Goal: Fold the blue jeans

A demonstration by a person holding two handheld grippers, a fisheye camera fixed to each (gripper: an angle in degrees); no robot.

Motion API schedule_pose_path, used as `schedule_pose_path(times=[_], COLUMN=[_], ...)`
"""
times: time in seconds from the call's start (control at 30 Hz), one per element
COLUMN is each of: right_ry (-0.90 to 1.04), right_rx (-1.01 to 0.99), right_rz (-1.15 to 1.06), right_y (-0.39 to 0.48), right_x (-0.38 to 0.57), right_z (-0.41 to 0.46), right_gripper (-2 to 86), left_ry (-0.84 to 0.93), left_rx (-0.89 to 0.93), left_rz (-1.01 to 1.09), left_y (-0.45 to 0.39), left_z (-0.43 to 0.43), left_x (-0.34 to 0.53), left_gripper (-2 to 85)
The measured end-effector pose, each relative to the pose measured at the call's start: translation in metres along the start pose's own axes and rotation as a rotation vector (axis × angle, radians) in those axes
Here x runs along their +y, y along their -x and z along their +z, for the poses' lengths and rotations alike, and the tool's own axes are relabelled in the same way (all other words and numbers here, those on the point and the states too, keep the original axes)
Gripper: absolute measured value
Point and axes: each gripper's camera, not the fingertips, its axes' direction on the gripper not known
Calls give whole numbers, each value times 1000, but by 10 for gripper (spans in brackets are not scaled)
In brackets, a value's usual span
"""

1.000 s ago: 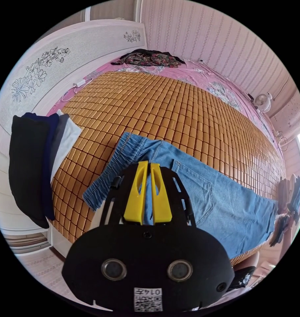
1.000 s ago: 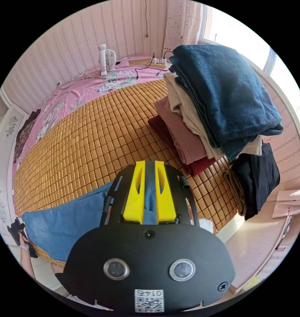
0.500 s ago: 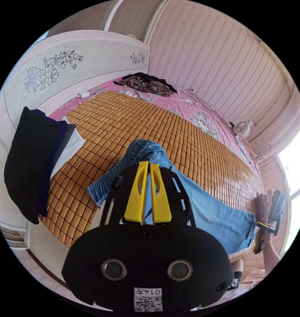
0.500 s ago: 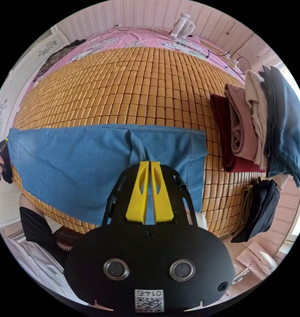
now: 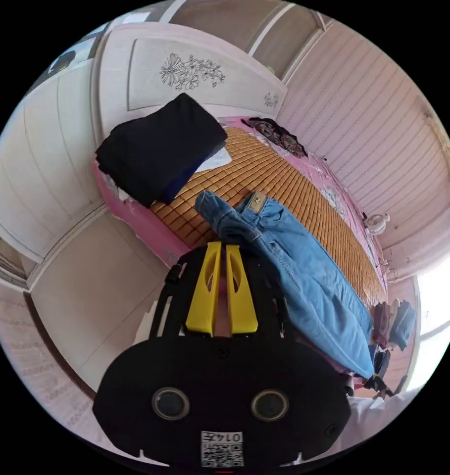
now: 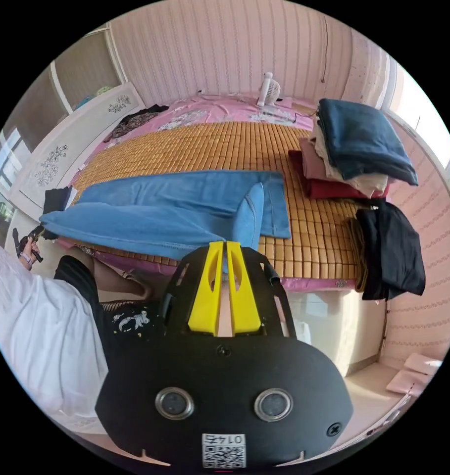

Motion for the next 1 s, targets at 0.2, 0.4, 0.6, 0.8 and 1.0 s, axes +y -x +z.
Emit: schedule_pose_path(times=[0.2,0.4,0.6,0.8,1.0], right_ry=[338,160,118,119,72], right_rx=[12,84,146,194,250], right_rz=[322,266,183,223,201], right_y=[-30,-16,25,34,36], right_x=[37,-28,-108,-153,-180], right_z=[70,67,117,179,192], right_gripper=[-9,-9,-9,-8,-8], left_ry=[-15,15,121,123,90], left_rx=[-51,-32,-69,-258,-282], left_rz=[-219,58,170,225,283], left_y=[40,-34,-113,-166,-194], left_z=[-1,34,124,190,219], left_x=[29,-15,-51,-60,-78], left_gripper=[-10,-10,-10,-10,-10])
